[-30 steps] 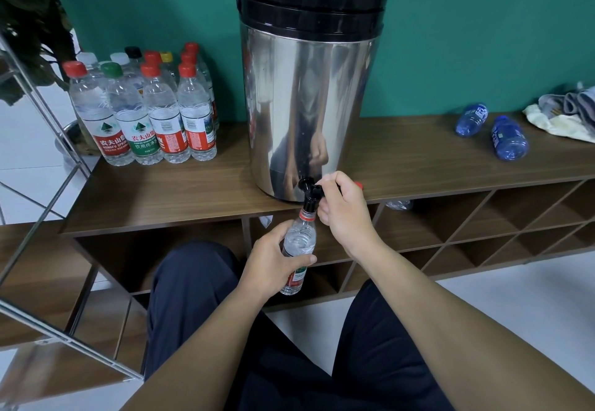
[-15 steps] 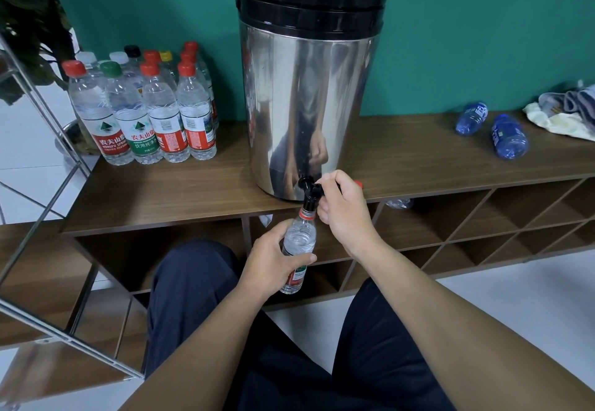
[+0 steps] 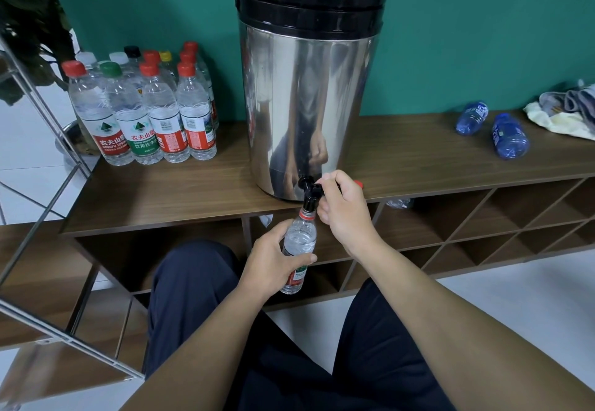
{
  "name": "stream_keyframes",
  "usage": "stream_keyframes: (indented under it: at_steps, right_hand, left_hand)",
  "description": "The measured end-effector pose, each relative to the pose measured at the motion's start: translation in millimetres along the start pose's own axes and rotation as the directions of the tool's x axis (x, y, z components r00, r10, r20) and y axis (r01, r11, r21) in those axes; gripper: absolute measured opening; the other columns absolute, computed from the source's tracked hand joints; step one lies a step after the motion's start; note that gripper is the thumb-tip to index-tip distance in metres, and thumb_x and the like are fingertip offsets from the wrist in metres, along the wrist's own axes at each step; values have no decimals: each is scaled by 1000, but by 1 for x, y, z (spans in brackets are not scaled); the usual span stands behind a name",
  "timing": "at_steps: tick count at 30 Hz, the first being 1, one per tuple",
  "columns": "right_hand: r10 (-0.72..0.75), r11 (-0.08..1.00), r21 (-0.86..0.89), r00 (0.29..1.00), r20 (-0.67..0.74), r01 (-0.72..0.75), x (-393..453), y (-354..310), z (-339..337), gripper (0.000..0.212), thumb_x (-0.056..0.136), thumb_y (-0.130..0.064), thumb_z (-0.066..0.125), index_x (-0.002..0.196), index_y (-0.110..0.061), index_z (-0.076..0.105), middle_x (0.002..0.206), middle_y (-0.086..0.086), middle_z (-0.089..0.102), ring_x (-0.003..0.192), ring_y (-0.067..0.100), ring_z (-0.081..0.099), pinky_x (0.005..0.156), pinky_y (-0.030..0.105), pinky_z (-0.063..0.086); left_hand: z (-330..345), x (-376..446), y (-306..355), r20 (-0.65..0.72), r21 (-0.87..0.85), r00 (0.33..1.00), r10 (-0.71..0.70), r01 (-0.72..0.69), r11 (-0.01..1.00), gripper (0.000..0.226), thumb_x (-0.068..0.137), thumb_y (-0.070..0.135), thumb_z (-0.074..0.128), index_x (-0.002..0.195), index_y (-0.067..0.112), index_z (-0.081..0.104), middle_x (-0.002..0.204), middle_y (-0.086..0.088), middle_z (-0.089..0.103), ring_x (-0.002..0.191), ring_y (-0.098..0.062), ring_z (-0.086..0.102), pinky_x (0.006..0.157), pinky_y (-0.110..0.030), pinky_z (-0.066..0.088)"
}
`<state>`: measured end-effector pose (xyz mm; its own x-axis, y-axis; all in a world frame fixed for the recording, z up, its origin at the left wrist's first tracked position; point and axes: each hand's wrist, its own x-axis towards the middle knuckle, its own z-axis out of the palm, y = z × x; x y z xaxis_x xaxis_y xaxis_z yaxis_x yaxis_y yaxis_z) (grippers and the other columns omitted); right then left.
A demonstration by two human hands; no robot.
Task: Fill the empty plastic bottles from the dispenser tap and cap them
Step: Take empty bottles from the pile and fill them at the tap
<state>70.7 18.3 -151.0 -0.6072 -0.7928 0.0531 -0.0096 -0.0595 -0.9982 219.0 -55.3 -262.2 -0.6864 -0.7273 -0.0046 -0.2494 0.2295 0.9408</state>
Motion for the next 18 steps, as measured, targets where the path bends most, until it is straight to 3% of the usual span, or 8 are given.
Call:
stream_keyframes:
  at_steps: [18]
  right_hand:
    - [8,1000,-4,1000,-3,-8,1,3,-1,23,116,-20,50,97,-14,60,58,-9,39,53,11,33,49,25,30]
  left_hand:
    - [1,2,0,7,-5,1000,-26,26,1000,79,78,40,102,146,50,63,133,27,74,126,-1,70,114,-49,58]
